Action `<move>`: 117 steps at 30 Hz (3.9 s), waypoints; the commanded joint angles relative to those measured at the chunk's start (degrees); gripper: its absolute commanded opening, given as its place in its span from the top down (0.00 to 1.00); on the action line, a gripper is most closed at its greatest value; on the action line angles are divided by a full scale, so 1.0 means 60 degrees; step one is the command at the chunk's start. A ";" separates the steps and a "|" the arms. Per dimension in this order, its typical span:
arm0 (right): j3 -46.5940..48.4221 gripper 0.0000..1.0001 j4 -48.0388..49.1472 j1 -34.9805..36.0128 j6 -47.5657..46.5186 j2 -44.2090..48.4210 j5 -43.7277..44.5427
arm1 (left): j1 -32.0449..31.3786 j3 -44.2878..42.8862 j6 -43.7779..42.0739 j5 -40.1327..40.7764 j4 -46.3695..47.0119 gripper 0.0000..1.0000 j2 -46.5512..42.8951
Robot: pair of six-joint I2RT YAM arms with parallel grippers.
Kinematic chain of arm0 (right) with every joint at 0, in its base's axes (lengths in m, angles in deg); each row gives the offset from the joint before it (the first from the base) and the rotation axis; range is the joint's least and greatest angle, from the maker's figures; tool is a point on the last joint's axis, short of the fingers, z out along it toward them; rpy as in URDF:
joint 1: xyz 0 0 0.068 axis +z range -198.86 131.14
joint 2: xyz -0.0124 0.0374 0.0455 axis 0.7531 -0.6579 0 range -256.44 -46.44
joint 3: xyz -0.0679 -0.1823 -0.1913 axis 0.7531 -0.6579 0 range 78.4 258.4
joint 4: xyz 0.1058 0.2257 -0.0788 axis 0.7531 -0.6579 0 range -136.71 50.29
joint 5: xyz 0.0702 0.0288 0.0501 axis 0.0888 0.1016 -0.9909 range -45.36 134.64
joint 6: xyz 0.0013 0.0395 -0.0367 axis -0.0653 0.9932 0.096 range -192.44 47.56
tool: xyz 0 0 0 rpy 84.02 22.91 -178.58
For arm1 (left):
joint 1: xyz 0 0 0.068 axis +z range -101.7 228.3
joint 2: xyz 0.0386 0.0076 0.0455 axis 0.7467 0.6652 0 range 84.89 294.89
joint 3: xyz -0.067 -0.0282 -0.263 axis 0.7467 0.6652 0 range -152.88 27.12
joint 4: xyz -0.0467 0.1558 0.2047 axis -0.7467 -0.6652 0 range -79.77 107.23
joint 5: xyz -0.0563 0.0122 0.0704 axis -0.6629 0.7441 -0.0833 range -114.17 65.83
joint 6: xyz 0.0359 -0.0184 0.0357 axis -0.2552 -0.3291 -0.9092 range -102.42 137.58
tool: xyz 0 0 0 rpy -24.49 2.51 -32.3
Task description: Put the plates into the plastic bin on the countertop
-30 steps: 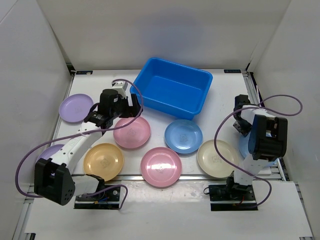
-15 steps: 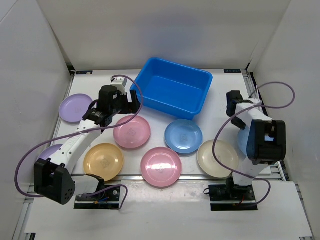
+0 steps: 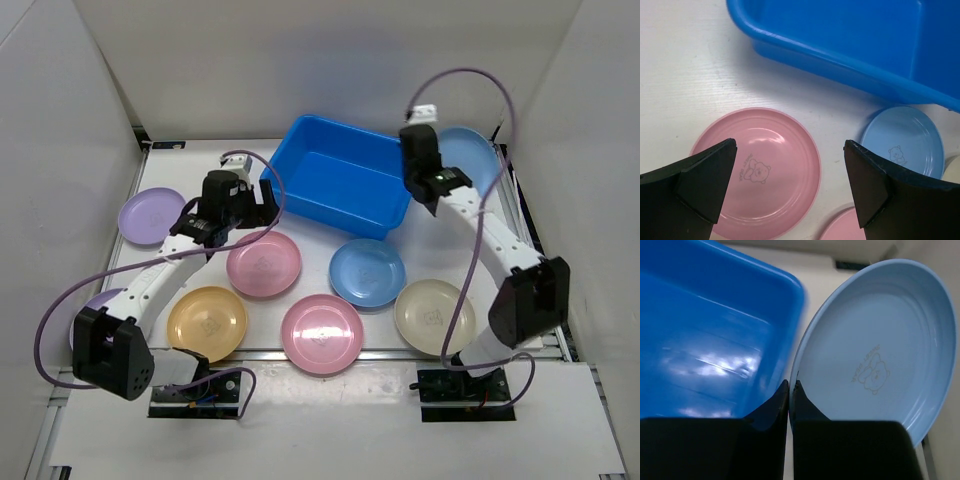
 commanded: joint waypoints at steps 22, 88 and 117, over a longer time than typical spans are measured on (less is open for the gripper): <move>0.6439 1.00 0.1039 0.1377 -0.3138 -0.7143 -0.4281 | 0.3139 0.0041 0.2708 0.1195 -0.1516 0.01 0.0012; 0.2343 0.01 -0.0104 -0.1846 0.2826 -0.0378 -0.7548 | 0.7638 -0.2741 0.5829 0.1576 -0.0696 0.25 0.6515; -0.1234 0.01 -0.0104 -0.1963 0.3060 0.3314 -0.5541 | 0.5473 -0.5273 0.2551 -0.1073 0.0711 0.90 0.4112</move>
